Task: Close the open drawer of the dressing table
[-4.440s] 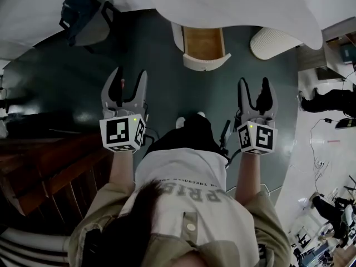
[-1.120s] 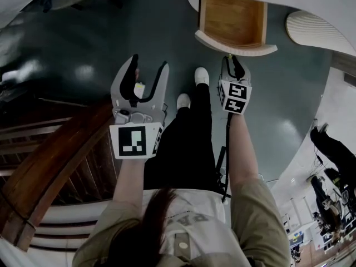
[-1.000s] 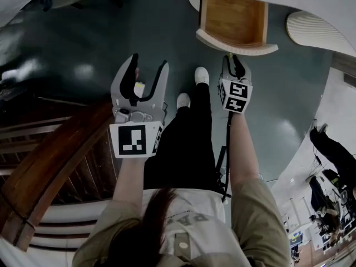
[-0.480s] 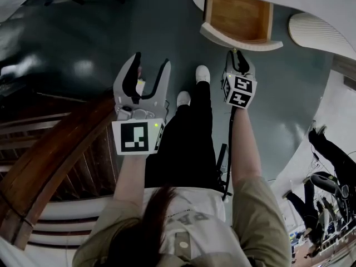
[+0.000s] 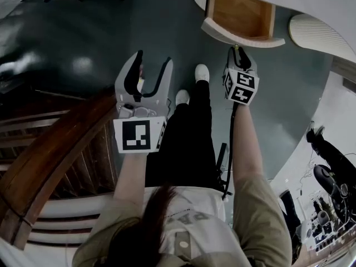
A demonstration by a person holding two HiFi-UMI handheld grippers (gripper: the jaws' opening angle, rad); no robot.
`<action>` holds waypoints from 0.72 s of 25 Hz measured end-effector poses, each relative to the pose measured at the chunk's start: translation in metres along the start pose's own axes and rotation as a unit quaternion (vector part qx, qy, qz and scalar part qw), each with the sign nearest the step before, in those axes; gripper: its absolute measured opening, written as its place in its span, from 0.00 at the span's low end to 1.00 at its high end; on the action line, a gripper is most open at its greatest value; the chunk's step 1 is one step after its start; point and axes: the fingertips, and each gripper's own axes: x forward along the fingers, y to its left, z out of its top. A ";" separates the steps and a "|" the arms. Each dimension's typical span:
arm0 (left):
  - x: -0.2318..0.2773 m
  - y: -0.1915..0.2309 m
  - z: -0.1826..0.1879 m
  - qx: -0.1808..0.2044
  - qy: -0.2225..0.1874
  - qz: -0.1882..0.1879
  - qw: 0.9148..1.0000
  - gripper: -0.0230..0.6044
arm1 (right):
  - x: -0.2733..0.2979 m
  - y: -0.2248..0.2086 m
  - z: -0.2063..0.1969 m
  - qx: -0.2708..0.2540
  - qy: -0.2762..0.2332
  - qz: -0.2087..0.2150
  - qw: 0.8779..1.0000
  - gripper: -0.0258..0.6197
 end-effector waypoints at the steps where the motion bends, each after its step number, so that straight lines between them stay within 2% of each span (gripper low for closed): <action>1: 0.000 0.000 -0.001 -0.001 0.000 0.000 1.000 0.44 | 0.001 0.000 0.001 0.000 0.000 0.000 1.000 0.21; 18: 0.003 0.000 -0.007 -0.002 0.011 0.005 1.000 0.44 | 0.015 -0.009 0.021 -0.005 -0.008 -0.005 1.000 0.21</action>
